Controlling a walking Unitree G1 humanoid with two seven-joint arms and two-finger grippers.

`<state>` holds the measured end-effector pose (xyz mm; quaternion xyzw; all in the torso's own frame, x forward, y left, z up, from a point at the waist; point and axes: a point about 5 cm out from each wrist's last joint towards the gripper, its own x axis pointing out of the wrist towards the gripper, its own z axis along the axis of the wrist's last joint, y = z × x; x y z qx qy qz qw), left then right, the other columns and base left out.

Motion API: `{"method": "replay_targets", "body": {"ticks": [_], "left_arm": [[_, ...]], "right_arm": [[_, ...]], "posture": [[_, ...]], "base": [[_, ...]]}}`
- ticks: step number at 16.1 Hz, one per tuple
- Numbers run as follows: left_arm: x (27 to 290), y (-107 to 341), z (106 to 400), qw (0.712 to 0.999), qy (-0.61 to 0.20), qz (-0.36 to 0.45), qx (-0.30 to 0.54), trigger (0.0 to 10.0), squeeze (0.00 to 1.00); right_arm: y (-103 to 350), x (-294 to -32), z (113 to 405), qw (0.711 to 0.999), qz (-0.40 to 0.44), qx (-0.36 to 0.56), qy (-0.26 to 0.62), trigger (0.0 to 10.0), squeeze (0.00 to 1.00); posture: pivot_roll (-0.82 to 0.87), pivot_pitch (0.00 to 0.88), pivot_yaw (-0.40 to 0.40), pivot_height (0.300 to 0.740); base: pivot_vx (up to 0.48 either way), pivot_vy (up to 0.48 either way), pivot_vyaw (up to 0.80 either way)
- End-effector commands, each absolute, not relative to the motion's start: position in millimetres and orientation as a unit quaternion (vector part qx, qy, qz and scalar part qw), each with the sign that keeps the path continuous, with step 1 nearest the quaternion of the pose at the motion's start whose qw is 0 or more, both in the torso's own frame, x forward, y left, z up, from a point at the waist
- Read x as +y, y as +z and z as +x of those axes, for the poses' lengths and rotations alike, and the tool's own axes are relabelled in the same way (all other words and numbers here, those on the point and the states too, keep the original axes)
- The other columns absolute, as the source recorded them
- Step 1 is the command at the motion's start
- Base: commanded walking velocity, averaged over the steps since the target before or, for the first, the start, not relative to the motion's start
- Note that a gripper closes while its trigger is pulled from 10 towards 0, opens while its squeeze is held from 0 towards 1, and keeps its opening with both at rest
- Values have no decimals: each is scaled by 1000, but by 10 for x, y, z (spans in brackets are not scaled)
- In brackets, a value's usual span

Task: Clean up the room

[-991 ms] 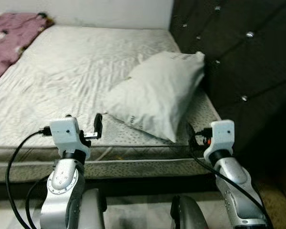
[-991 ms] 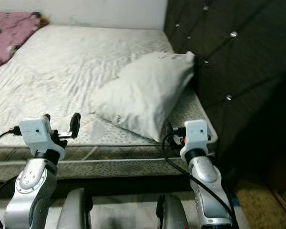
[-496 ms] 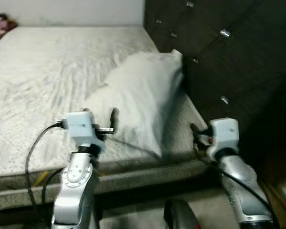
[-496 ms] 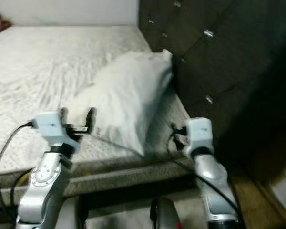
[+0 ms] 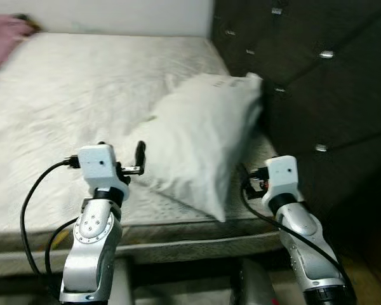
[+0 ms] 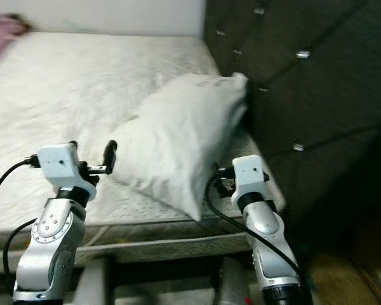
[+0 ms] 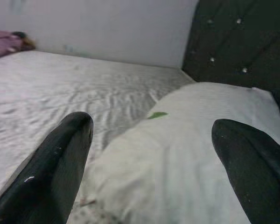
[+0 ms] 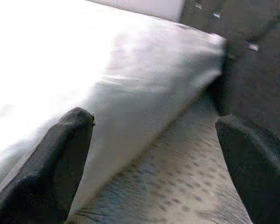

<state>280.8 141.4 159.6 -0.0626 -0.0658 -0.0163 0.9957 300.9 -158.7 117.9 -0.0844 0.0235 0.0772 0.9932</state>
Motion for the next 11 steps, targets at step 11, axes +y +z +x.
{"method": "replay_targets", "body": {"ticks": [11], "left_arm": [[1378, 1555, 2813, 997, -31, -53, -51, 10000, 0]], "right_arm": [[1016, -1665, 3121, 977, -140, 108, 115, 10000, 0]], "posture": [[-25, 60, -23, 521]], "base": [[0, 0, 364]]}}
